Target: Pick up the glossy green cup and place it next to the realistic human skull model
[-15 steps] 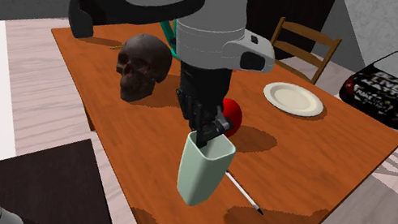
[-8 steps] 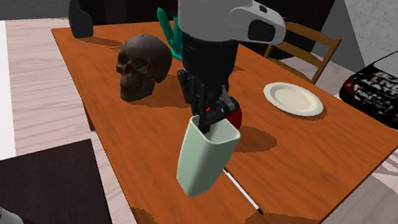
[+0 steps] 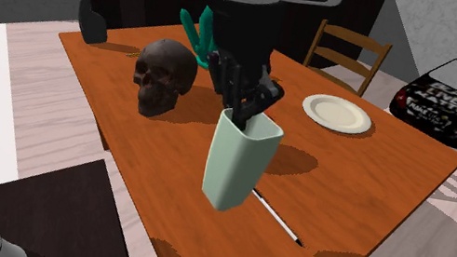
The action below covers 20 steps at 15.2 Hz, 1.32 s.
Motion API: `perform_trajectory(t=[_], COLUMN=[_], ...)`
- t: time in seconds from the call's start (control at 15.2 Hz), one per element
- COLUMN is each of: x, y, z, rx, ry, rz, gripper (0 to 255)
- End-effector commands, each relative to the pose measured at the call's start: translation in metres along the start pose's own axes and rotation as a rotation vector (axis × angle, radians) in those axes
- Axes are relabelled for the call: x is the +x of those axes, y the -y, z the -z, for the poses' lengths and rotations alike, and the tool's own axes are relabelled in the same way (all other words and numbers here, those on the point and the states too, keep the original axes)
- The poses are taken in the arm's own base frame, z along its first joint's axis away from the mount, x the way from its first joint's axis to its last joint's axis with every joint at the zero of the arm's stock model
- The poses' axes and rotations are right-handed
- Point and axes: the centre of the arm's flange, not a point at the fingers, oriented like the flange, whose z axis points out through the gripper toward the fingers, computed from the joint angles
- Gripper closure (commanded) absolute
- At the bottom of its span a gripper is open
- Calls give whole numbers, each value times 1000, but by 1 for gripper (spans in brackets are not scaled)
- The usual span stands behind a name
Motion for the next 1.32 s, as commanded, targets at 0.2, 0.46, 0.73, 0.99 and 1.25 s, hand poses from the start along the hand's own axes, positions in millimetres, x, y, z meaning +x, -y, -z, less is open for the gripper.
perform_trajectory(t=[0.2,0.46,0.73,0.99,1.25], x=[1,2,3,4,6], y=[-1,-1,-2,-2,-2], z=[27,48,69,90,111], rx=[0,0,0,0,0], ry=[0,0,0,0,0], rz=[0,0,0,0,0], gripper=[255,255,255,255,255])
